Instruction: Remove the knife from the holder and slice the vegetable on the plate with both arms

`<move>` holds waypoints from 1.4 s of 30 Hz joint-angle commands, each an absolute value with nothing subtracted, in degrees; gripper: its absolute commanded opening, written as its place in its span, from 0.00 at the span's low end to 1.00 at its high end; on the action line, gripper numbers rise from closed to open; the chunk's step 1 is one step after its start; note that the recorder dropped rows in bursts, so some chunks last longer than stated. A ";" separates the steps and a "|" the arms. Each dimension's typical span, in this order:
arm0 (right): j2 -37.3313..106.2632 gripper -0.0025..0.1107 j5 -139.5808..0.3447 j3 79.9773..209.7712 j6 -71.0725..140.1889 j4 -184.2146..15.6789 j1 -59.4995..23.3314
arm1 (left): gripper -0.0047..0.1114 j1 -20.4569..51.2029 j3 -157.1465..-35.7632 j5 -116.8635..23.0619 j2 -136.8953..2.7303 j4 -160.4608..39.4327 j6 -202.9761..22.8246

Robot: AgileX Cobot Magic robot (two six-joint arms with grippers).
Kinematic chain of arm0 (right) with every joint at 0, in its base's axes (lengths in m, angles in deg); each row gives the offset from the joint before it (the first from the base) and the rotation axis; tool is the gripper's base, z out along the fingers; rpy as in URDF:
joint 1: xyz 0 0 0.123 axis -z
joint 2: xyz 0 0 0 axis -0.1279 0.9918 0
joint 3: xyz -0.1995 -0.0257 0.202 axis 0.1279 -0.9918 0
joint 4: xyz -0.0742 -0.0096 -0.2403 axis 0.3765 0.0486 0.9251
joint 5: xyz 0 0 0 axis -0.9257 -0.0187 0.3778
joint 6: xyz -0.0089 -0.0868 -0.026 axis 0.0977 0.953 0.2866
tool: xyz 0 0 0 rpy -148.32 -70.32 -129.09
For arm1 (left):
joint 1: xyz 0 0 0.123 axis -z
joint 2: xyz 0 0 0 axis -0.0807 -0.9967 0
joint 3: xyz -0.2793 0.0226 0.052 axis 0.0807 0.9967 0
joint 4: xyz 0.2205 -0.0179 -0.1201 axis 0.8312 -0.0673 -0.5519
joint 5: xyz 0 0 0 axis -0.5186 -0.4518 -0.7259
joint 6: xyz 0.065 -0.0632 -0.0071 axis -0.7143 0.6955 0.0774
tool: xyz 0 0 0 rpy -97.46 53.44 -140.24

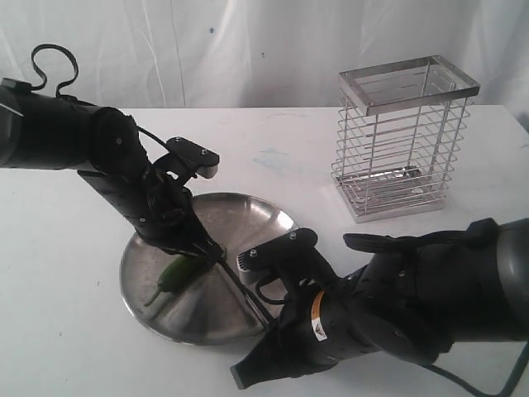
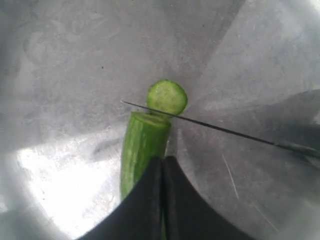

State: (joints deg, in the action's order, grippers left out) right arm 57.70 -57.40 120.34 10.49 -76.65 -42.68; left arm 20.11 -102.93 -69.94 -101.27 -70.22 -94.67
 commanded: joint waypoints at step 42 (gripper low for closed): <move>63.41 0.02 -31.76 134.24 23.79 -85.99 -42.86 | 0.04 20.05 -102.54 -67.57 -100.41 -73.71 -95.12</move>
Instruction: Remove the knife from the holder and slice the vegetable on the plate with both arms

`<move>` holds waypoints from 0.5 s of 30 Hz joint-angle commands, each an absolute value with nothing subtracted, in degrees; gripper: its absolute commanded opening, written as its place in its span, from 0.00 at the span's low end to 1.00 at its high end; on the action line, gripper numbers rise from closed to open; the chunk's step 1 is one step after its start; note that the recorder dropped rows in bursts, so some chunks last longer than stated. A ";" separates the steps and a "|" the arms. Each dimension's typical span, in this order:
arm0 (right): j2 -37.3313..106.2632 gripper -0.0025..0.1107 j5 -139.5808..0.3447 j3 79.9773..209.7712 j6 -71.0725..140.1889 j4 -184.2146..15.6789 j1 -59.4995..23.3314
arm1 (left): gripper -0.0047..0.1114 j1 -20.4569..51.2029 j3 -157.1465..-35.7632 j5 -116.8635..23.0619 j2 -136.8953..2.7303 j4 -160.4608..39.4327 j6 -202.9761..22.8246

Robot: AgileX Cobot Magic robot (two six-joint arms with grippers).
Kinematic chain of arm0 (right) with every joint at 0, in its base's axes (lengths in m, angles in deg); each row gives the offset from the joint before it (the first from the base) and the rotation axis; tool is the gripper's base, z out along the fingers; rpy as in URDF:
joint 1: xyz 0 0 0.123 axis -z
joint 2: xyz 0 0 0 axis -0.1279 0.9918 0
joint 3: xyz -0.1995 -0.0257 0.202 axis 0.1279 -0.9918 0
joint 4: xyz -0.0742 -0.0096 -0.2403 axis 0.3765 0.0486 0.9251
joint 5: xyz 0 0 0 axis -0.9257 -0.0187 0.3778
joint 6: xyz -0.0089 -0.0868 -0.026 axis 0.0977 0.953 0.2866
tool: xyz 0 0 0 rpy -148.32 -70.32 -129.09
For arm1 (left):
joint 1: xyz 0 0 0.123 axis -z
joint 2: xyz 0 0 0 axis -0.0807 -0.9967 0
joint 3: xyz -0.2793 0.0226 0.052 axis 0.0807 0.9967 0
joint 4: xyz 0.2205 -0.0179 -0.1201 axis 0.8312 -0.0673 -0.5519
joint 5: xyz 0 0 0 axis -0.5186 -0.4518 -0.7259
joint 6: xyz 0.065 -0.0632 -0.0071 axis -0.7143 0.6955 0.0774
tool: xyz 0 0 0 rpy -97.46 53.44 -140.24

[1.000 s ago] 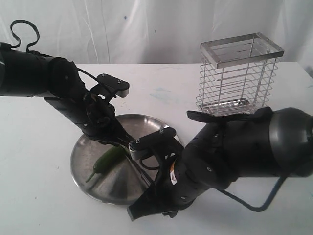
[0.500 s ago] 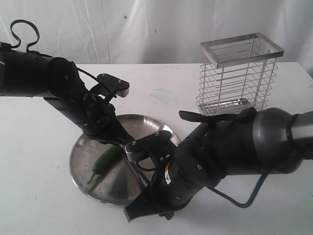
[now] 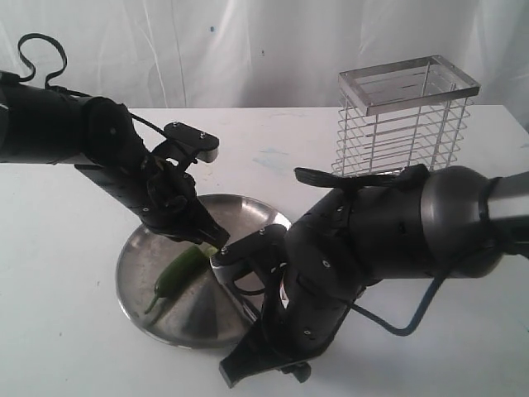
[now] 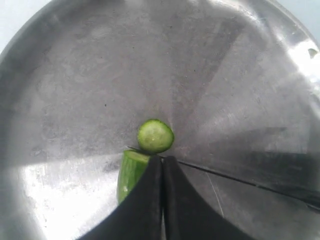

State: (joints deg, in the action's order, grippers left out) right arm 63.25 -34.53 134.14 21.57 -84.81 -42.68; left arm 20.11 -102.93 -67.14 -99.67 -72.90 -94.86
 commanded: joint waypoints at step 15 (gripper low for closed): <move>68.25 0.02 -25.55 144.63 26.18 -85.99 -42.86 | 0.04 20.05 -102.54 -68.19 -100.64 -73.71 -95.12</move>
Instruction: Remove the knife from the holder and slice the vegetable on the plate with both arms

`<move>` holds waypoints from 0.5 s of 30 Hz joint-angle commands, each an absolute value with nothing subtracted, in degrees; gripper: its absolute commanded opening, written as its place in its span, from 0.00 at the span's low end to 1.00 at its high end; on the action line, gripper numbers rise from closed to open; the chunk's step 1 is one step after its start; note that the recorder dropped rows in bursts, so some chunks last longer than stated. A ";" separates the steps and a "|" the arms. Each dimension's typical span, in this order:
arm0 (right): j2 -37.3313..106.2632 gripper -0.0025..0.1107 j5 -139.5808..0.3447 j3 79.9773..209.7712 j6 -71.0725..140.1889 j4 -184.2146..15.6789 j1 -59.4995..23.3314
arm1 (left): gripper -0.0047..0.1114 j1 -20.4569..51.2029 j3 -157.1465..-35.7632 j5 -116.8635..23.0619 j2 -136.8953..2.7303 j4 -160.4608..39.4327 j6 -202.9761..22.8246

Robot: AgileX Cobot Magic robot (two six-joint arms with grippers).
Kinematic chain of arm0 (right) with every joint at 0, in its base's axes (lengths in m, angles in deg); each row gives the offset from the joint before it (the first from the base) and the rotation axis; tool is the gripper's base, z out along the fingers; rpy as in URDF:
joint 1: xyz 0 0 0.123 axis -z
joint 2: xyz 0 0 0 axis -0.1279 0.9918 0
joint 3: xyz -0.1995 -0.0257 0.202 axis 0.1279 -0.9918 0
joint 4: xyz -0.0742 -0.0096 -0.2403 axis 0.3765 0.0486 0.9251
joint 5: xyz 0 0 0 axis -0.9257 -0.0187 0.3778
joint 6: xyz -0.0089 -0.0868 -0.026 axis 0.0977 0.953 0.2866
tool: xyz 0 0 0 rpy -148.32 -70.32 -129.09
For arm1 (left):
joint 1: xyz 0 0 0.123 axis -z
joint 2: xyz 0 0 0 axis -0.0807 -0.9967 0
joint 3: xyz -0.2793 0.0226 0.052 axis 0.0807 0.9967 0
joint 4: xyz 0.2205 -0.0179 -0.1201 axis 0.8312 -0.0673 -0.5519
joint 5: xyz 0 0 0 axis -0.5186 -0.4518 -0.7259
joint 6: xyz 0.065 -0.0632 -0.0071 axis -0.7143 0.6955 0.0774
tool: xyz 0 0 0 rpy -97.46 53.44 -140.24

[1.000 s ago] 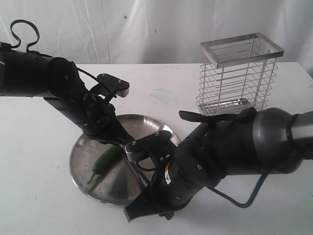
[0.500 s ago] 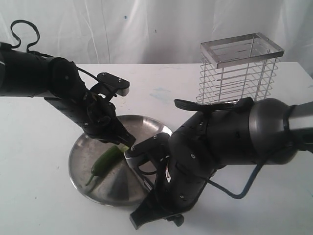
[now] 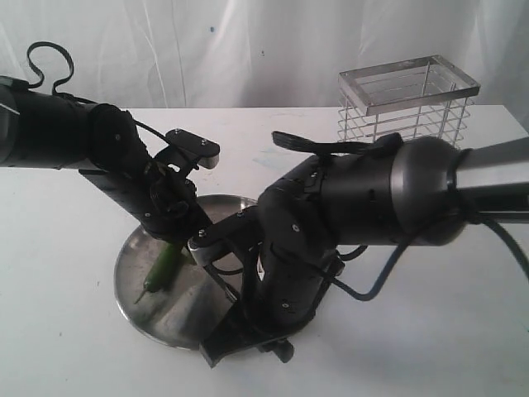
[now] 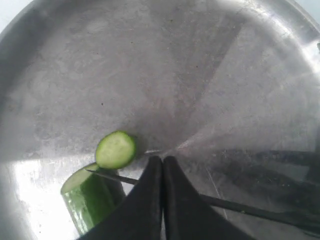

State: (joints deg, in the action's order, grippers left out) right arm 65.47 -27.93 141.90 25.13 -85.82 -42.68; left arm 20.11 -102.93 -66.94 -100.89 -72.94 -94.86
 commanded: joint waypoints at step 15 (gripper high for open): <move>72.15 0.02 -24.98 149.58 26.18 -83.85 -42.86 | 0.04 20.05 -102.54 -69.21 -100.64 -73.71 -95.12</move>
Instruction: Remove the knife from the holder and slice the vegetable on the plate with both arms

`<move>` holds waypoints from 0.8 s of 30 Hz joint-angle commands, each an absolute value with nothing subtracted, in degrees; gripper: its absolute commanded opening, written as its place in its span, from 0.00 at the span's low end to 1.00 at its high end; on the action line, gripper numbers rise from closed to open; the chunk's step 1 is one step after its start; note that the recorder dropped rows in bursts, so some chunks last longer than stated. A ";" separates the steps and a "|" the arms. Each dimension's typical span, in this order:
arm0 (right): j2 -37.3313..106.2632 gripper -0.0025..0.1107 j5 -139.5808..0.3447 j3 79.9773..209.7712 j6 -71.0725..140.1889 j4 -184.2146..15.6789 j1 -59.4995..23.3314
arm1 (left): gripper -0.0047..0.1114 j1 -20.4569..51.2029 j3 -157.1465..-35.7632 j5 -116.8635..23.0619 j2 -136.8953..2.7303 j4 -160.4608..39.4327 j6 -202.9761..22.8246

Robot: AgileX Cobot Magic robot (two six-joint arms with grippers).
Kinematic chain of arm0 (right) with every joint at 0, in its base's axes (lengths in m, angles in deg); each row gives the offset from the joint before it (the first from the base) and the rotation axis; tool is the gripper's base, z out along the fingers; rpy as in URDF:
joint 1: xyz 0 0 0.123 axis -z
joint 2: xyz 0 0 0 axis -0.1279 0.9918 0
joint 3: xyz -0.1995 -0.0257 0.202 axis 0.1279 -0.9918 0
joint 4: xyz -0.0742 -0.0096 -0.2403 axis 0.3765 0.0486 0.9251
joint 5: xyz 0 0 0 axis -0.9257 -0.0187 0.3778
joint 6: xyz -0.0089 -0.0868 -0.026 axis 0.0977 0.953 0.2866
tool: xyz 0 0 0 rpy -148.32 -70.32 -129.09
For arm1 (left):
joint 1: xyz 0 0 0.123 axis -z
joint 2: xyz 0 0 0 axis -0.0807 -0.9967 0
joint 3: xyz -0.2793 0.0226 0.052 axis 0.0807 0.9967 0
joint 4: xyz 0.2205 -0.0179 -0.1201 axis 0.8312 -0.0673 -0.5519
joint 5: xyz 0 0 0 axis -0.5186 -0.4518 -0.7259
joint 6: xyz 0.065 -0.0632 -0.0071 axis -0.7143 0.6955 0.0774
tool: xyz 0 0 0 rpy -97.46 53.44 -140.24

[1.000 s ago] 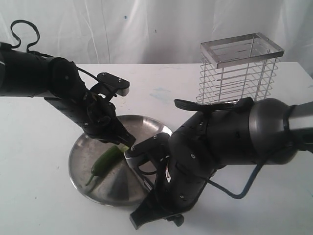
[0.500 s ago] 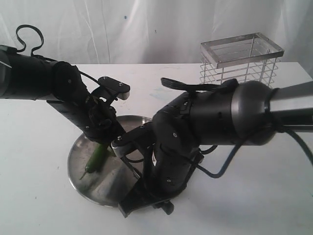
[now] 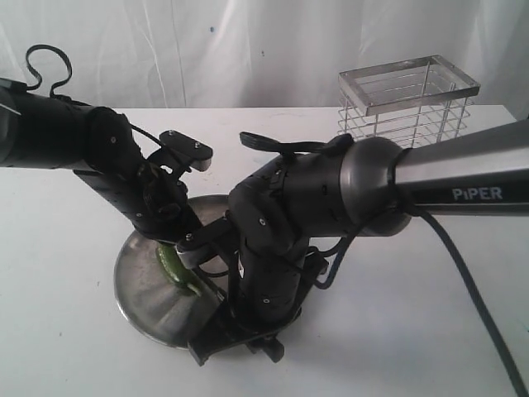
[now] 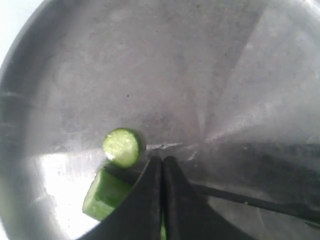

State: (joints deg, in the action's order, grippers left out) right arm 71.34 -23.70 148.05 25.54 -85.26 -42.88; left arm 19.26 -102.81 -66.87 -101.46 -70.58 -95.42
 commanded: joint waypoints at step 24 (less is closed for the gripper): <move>72.19 0.02 -22.44 150.21 15.58 -68.95 -42.28 | 0.04 20.05 -102.54 -70.80 -100.64 -73.71 -95.12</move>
State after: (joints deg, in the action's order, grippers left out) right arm 71.90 -19.71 149.50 17.90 -69.92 -43.02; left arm 19.14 -102.81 -66.74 -101.46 -70.88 -95.18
